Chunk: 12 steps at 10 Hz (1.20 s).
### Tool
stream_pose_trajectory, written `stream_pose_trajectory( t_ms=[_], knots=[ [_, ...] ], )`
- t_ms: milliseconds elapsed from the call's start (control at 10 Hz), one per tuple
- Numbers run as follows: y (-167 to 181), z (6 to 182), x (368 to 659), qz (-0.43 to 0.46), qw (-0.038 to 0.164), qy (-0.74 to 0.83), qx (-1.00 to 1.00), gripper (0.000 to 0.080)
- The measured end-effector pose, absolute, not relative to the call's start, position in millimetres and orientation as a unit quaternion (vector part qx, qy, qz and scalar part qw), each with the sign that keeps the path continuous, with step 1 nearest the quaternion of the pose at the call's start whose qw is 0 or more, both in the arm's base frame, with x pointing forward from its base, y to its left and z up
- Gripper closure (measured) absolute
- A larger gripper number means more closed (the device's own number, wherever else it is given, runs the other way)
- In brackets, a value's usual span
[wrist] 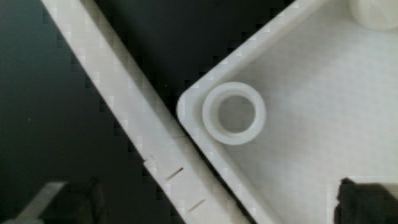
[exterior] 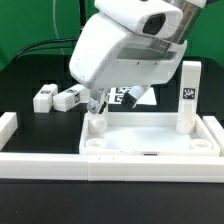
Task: Assemble desk
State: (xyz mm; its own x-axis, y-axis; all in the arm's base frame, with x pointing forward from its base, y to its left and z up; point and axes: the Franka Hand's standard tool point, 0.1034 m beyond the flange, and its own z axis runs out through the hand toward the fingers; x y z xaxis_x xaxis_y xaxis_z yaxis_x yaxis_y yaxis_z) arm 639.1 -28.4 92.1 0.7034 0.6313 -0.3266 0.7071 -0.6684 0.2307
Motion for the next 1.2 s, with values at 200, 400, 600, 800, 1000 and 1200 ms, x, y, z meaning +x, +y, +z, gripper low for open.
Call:
stream_pose_trajectory(
  t_ms=[200,400,600,800,1000,1200],
  knots=[
    [-60,93.5,621,-0.147,0.123,0.223,0.956,0.0151],
    [-88,93.7,616,-0.148,0.107,0.142,0.973,0.0151],
    [-79,91.1,619,-0.131,0.12,0.093,0.98,0.0151],
    [-81,90.0,615,-0.127,0.121,0.009,0.984,0.0151],
    [-115,91.6,597,-0.148,0.065,-0.132,0.978,0.0151],
    [-143,82.8,580,-0.147,0.053,-0.184,0.97,0.0151]
  ],
)
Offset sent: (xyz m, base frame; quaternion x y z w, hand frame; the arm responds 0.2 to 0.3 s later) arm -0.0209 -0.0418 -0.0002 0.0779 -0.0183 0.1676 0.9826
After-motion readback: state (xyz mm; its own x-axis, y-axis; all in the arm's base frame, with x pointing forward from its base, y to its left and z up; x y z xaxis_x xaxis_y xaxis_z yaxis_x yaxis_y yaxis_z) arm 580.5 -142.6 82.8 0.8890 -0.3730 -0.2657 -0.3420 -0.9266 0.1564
